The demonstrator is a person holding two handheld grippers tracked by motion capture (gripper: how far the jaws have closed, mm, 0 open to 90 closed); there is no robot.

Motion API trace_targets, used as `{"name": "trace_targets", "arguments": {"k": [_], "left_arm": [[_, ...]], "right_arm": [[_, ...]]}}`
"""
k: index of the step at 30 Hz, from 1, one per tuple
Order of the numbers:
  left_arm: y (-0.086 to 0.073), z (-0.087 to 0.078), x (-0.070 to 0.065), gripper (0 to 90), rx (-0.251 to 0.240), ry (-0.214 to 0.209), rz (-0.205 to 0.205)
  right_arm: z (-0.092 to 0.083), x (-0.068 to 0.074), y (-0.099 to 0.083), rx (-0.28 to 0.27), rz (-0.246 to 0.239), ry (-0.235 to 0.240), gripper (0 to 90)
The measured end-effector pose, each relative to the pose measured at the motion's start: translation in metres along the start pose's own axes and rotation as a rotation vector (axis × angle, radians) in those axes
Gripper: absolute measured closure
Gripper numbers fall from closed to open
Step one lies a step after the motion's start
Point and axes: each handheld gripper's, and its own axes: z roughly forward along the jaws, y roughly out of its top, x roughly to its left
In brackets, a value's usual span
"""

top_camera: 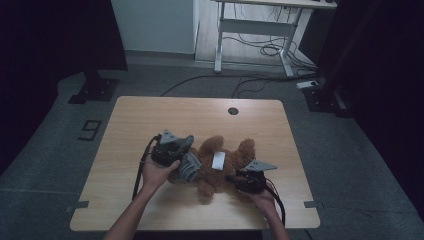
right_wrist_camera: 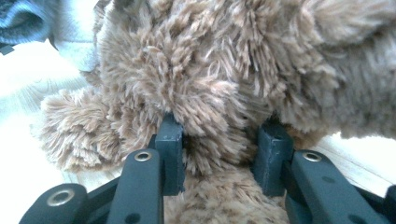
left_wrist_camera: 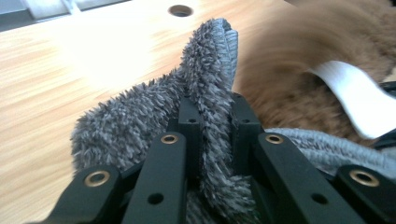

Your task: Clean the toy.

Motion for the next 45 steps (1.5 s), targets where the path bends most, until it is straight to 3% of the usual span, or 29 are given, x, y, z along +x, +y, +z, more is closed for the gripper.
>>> {"name": "trace_targets", "arguments": {"k": [4, 9, 13, 18, 20, 23, 27, 28, 31, 32, 35, 38, 45], "left_arm": [[-0.012, -0.008, 0.015, 78.5, 0.002, 0.03, -0.028], [-0.031, -0.008, 0.034, 78.4, 0.054, 0.065, -0.064], [-0.045, 0.002, 0.044, 78.4, 0.097, 0.061, -0.1], [-0.06, 0.025, 0.045, 78.5, 0.172, 0.057, -0.105], [-0.061, 0.026, 0.045, 78.6, 0.166, 0.047, -0.115], [-0.054, 0.016, 0.047, 78.5, 0.128, 0.034, -0.122], [-0.027, -0.011, 0.045, 78.5, 0.028, 0.049, -0.099], [-0.014, -0.022, 0.04, 78.5, -0.012, 0.04, -0.08], [0.007, -0.035, 0.027, 78.5, -0.056, 0.013, -0.04], [0.018, -0.038, 0.016, 78.4, -0.075, -0.007, -0.014], [0.031, -0.035, -0.007, 78.4, -0.08, -0.045, 0.039], [0.041, -0.021, -0.034, 78.4, -0.064, -0.097, 0.085], [0.056, 0.031, -0.073, 78.3, 0.008, -0.15, 0.099]], "right_arm": [[0.0, -0.001, 0.0, 0.002, 0.001, -0.002, 61.4], [0.001, -0.001, 0.0, 0.003, 0.011, 0.0, 62.2], [0.001, -0.002, -0.001, 0.008, 0.013, 0.005, 63.0], [0.001, -0.002, -0.001, 0.012, 0.008, 0.008, 63.3], [0.001, -0.002, -0.001, 0.011, 0.008, 0.008, 63.3], [0.0, -0.003, -0.001, 0.012, 0.011, 0.012, 63.4], [0.0, -0.003, -0.001, 0.011, 0.011, 0.012, 63.4], [0.0, -0.003, -0.001, 0.011, 0.011, 0.012, 63.4], [0.0, -0.003, -0.001, 0.011, 0.01, 0.011, 63.4], [0.0, -0.003, -0.001, 0.01, 0.011, 0.01, 63.4], [0.0, -0.003, -0.001, 0.009, 0.011, 0.011, 63.4], [0.0, -0.003, -0.001, 0.011, 0.015, 0.012, 63.3], [0.0, -0.004, -0.001, 0.015, 0.016, 0.02, 63.4]]}}
